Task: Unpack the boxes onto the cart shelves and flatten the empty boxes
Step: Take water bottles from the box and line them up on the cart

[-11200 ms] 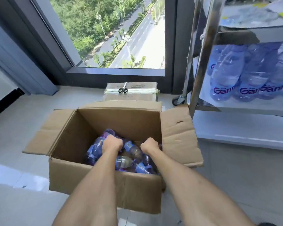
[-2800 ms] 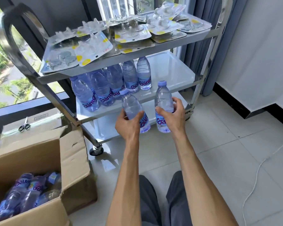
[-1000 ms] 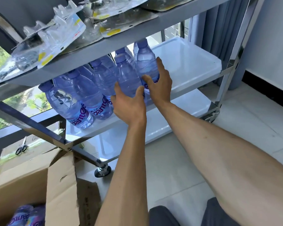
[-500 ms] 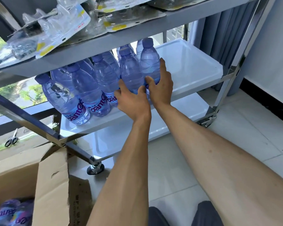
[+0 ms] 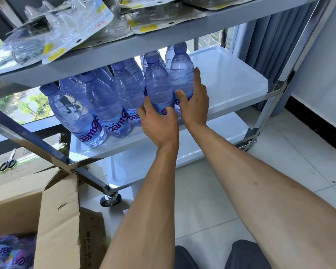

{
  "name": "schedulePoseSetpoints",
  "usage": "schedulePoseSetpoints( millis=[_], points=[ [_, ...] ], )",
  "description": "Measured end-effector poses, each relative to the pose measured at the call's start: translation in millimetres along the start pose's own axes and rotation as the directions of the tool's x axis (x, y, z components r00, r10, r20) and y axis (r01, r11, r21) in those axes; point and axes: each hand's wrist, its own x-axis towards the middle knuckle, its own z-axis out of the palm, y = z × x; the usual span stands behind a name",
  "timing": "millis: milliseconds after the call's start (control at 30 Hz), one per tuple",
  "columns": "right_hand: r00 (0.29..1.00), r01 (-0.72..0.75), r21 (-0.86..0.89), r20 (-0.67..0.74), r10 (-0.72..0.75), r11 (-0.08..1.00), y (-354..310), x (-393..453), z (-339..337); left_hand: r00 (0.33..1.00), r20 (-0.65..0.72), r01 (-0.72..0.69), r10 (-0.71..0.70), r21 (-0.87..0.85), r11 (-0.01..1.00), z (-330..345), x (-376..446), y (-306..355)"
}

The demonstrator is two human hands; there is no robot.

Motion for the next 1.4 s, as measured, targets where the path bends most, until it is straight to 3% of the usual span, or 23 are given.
schedulePoseSetpoints(
  millis=[100,233,300,567,800,967,1067,1200,1300,1400],
  points=[
    [1.0,0.003,0.005,-0.004,-0.003,1.0,0,-4,0,0.997,0.0,0.077,-0.077,0.034,0.996,0,1,-5],
    [1.0,0.0,-0.007,0.001,0.0,1.0,-2,-2,-1,0.96,0.006,0.281,-0.282,-0.069,0.957,4,3,-11],
    [1.0,-0.01,0.016,0.006,0.01,1.0,-2,-5,-1,0.954,-0.004,0.297,-0.299,-0.08,0.951,6,4,-12],
    [0.994,-0.111,0.011,0.016,0.111,0.994,17,-20,1,0.971,0.046,0.236,-0.234,-0.042,0.971,8,14,-22],
    [0.99,-0.116,-0.108,0.066,0.123,0.987,13,-19,1,0.961,0.092,0.256,-0.259,0.046,0.966,8,18,-23],
    [0.978,-0.044,-0.462,0.16,0.132,0.886,19,-49,-26,0.968,0.183,0.169,-0.175,0.046,0.985,-18,4,-23],
    [0.966,-0.07,-0.578,0.163,0.2,0.813,12,-72,-35,0.975,0.207,0.036,-0.074,0.183,0.982,-49,-10,-34],
    [0.937,-0.119,-0.577,0.204,0.283,0.808,-10,-105,-43,0.955,0.298,-0.127,0.006,0.388,0.913,-107,-33,-49],
    [0.921,-0.138,-0.436,0.274,0.277,0.889,-40,-143,-38,0.961,0.276,-0.117,-0.032,0.506,0.855,-161,-43,-56],
    [0.904,-0.174,-0.296,0.33,0.271,0.939,-68,-188,-26,0.983,0.169,-0.029,-0.072,0.53,0.847,-213,-36,-62]
  ],
)
